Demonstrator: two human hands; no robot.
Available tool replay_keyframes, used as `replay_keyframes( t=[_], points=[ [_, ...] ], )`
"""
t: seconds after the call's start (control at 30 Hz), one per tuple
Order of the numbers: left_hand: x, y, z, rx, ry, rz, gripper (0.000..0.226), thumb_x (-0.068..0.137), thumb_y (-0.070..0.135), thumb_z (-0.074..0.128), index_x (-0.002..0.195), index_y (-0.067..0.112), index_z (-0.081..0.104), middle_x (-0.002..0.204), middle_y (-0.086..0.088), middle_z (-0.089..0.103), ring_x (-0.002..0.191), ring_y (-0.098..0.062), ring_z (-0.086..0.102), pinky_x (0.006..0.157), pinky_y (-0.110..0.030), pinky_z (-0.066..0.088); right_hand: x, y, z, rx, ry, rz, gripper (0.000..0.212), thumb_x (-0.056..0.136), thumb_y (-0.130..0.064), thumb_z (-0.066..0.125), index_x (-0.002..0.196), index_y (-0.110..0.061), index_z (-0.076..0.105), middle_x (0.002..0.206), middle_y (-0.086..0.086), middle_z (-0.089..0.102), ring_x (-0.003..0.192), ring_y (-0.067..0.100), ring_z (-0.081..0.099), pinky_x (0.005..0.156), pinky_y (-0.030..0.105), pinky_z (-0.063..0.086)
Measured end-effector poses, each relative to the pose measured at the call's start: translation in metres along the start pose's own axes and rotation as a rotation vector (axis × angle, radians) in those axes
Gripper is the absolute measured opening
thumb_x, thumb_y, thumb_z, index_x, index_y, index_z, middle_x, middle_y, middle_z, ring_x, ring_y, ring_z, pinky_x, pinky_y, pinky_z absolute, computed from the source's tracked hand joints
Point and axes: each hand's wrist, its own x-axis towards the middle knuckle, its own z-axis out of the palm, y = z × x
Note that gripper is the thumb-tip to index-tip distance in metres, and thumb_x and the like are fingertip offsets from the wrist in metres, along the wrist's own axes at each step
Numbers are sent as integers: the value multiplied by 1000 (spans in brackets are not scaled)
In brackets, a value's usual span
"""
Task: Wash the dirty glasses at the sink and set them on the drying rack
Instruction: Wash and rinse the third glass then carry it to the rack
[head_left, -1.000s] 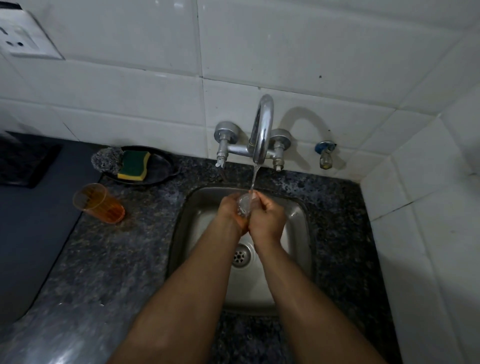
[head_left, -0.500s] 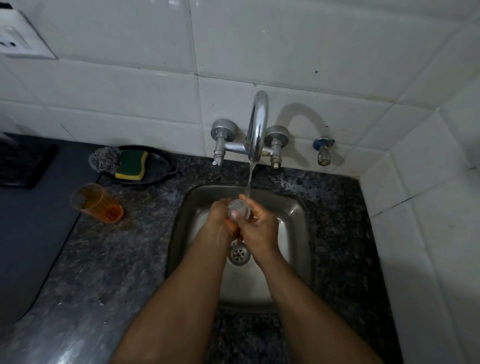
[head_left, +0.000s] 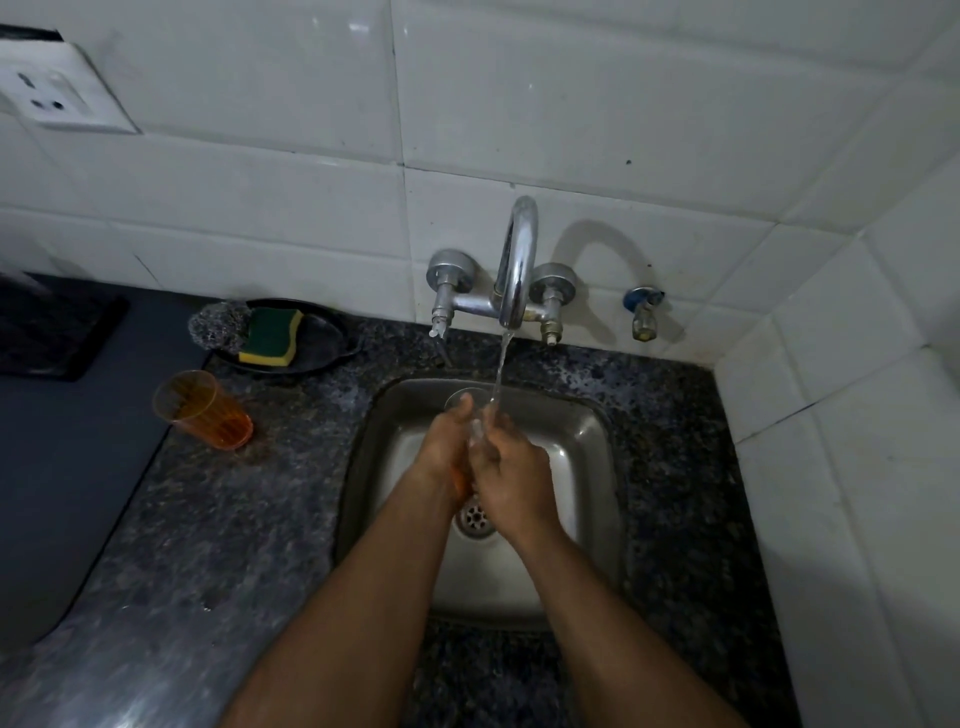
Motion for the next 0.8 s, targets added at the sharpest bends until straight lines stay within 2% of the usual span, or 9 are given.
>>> replay_keyframes(
  t=[0.1, 0.2, 0.3, 0.43, 0.53, 0.6, 0.7, 0.77, 0.8],
  points=[
    [0, 6, -7, 39, -13, 5, 51, 102, 56, 50, 92, 11, 69, 73, -4, 67, 64, -16, 67, 64, -28, 59, -8, 2, -4, -193, -52, -200, 42, 110, -34, 44, 149, -28, 55, 154, 1, 55, 119, 14, 65, 95, 25, 54],
    [-7, -1, -12, 183, -67, -2, 50, 103, 59, 46, 106, 17, 73, 81, -2, 74, 62, -12, 70, 51, -24, 55, 1, -3, -6, -257, -104, -76, 50, 111, -42, 33, 161, -34, 32, 162, -3, 43, 128, 17, 61, 96, 31, 53],
    [-15, -14, -13, 206, -101, -11, 58, 106, 58, 38, 126, 15, 72, 114, -13, 78, 90, -24, 76, 68, -33, 62, 29, -10, -7, -351, -142, 123, 57, 109, -53, 26, 161, -31, 29, 159, 5, 47, 128, 27, 59, 91, 35, 49],
    [-15, -20, -16, 59, -127, 5, 59, 107, 55, 37, 130, 10, 69, 132, -23, 68, 115, -36, 70, 93, -45, 56, 41, -14, -5, -74, -160, 378, 50, 107, -59, 31, 144, -30, 47, 136, 7, 64, 112, 28, 63, 100, 45, 50],
    [-8, -13, -24, 56, -52, 50, 60, 106, 57, 40, 129, 11, 71, 130, -20, 70, 118, -32, 69, 103, -46, 52, 25, -17, 10, 134, -199, 291, 69, 107, -49, 44, 164, -39, 6, 167, 4, 32, 142, 31, 48, 110, 41, 43],
    [-4, -4, -28, 103, -5, 46, 66, 106, 61, 36, 124, 10, 74, 126, -19, 72, 117, -31, 70, 106, -46, 51, 13, -15, 17, 106, -200, 155, 81, 108, -35, 50, 165, -33, -6, 173, 2, 11, 148, 27, 40, 112, 35, 42],
    [-3, 7, -25, 203, -12, 64, 70, 108, 60, 26, 127, 9, 71, 129, -17, 71, 117, -28, 71, 110, -46, 48, 5, -3, 18, -29, -126, -11, 91, 107, -27, 52, 163, -32, -19, 173, -4, -17, 153, 24, 31, 117, 42, 43],
    [-9, 12, -16, 283, -92, 66, 74, 104, 68, 23, 131, 17, 70, 127, -13, 73, 116, -27, 71, 108, -49, 49, 2, 4, 18, 62, -77, -62, 99, 104, -17, 57, 161, -32, -23, 172, -6, -22, 158, 21, 22, 120, 42, 40],
    [-13, 14, -11, 324, -113, 64, 76, 103, 71, 21, 130, 20, 71, 123, -12, 75, 111, -26, 73, 102, -48, 52, 1, 8, 19, 170, -55, -42, 104, 101, -10, 60, 162, -31, -21, 174, -3, -11, 156, 19, 25, 119, 38, 42]
  ],
)
